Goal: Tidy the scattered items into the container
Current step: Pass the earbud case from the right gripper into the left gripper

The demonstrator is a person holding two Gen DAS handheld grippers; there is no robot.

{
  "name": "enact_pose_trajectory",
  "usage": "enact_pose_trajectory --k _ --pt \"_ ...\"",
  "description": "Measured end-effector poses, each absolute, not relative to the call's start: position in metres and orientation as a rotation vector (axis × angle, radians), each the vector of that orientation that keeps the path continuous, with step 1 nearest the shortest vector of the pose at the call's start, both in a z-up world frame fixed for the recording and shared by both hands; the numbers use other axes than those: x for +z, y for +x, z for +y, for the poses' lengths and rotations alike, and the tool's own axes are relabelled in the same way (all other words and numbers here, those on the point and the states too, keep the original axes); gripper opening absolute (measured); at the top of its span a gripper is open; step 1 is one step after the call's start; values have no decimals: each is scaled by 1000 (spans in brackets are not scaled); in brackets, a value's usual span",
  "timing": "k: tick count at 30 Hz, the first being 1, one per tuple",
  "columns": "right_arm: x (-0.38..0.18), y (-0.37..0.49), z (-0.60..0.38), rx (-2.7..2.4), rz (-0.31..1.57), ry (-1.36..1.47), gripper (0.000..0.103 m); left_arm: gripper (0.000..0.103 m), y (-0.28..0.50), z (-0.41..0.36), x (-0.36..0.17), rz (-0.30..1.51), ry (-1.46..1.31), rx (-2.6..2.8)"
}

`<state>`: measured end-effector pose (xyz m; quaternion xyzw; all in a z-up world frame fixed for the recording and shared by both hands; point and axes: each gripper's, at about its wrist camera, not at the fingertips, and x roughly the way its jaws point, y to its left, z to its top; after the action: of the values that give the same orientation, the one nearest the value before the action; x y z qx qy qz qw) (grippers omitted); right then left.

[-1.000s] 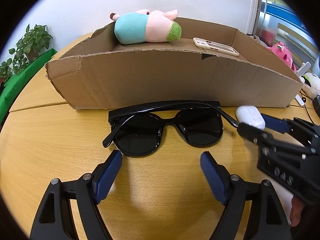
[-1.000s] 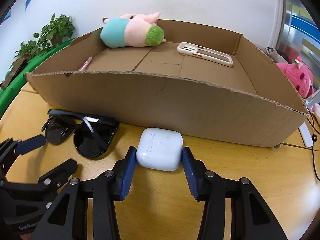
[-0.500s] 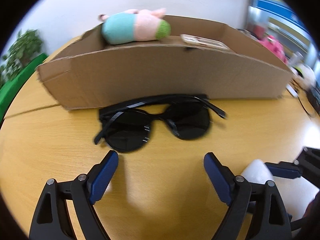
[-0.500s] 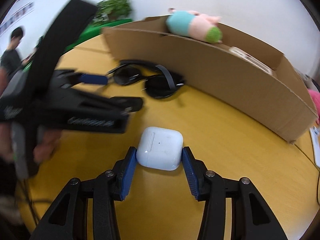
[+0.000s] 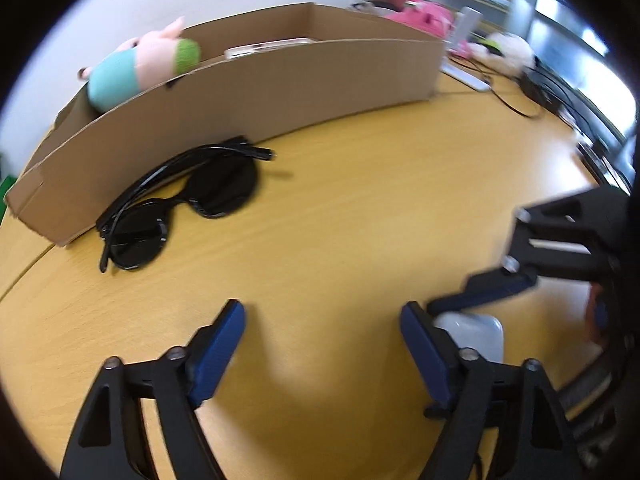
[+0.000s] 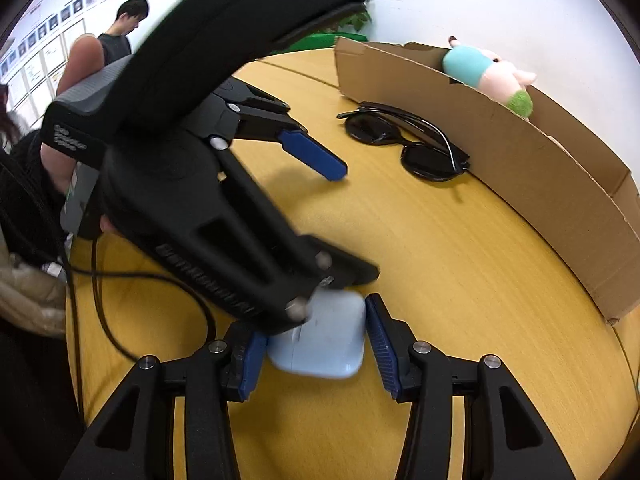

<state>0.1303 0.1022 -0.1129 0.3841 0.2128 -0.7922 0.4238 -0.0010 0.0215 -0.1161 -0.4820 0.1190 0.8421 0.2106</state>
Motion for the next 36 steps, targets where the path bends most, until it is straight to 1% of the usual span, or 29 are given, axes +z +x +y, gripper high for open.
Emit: enact_pose_trajectory --k 1,2,3,4,7,9,11,12,13,15,16,17,18,20,26,27,28,29,30,31,32,35,36 --pt "-113 132 103 -1980 536 955 51 61 2 23 -115 338 -1338 2327" --pt "-113 132 103 -1978 539 949 51 56 5 26 -114 347 -1337 2307" --pt "-113 133 104 -1979 543 941 51 44 8 28 -112 355 -1339 2288" --pt "-114 134 104 -1979 545 935 50 37 10 29 -111 362 -1342 2275" --pt "-114 138 105 -1985 561 913 50 35 16 31 -110 368 -1353 2241" --pt "-114 140 105 -1988 579 896 50 35 21 30 -110 338 -1349 2200" --pt "-114 141 105 -1986 587 888 50 42 21 26 -109 256 -1348 2127" --pt "-114 141 106 -1984 589 886 50 53 20 24 -109 211 -1352 2090" --pt "-114 141 106 -1980 591 884 50 59 21 24 -110 186 -1355 2070" --pt "-114 141 105 -1972 595 883 51 62 18 22 -110 137 -1363 2031" --pt "-114 141 105 -1976 603 887 62 63 18 22 -110 118 -1365 2014" --pt "-114 140 105 -1990 626 893 76 63 17 21 -111 97 -1365 1999" --pt "-114 142 106 -1995 643 892 79 63 16 21 -111 85 -1366 1994" --pt "-111 145 110 -1990 669 889 79 63 14 18 -111 87 -1367 2002" --pt "-100 160 132 -2000 663 931 79 63 14 17 -112 57 -1352 1953" --pt "-99 163 135 -1998 672 948 79 63 16 20 -112 63 -1341 1934" --pt "-100 165 136 -1998 684 966 75 63 18 23 -111 67 -1334 1917" --pt "-102 167 136 -1992 694 986 68 63 20 27 -111 71 -1325 1891" --pt "-105 170 136 -1979 704 1003 63 63 21 31 -111 72 -1320 1869" --pt "-108 173 136 -1965 716 1015 52 63 21 35 -112 70 -1321 1845" --pt "-107 176 137 -1962 694 1010 48 62 20 39 -114 62 -1333 1819" --pt "-107 179 138 -1975 686 1003 48 63 20 47 -116 39 -1338 1760" --pt "-108 179 138 -1977 682 997 48 60 21 49 -117 36 -1342 1740"
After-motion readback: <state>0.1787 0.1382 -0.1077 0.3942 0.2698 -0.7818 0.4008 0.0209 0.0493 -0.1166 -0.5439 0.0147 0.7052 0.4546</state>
